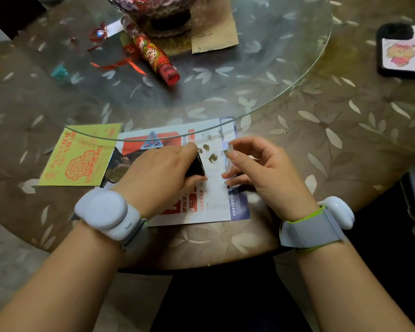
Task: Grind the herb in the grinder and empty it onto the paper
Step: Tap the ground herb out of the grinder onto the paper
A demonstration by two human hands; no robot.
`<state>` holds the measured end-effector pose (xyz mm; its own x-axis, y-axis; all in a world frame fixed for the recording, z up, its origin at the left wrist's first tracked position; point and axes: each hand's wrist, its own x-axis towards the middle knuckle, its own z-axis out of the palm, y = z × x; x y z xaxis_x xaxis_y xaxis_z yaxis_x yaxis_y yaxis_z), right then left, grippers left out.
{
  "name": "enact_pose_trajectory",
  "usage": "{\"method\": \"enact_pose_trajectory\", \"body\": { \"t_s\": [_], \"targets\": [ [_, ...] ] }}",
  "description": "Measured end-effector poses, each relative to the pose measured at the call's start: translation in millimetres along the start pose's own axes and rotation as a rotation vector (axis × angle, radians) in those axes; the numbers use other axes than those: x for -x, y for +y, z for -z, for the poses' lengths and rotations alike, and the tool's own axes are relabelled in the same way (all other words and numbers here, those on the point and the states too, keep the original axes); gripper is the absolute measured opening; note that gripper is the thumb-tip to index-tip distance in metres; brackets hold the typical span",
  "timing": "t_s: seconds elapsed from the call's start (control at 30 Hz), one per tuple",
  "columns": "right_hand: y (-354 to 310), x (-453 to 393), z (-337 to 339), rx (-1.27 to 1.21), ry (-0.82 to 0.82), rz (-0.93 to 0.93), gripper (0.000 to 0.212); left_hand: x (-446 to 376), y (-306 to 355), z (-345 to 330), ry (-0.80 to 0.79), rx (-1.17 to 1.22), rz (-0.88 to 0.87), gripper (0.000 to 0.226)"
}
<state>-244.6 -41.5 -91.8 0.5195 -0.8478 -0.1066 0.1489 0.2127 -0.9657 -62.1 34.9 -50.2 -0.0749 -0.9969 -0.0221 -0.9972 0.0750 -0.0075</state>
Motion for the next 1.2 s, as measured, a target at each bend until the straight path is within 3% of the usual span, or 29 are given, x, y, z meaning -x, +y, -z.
{"method": "enact_pose_trajectory", "body": {
  "t_s": [0.27, 0.73, 1.2],
  "targets": [
    [6, 5, -6, 0.042, -0.038, -0.001, 0.014, 2, 1, 5, -0.044, -0.012, -0.081, 0.032],
    [1, 10, 12, 0.113, 0.084, 0.007, 0.013, -32, 25, 11, -0.071, -0.062, -0.157, 0.034],
    [0, 10, 13, 0.126, 0.094, -0.019, 0.009, -47, 39, 23, -0.108, -0.319, -0.189, 0.03]
  ]
}}
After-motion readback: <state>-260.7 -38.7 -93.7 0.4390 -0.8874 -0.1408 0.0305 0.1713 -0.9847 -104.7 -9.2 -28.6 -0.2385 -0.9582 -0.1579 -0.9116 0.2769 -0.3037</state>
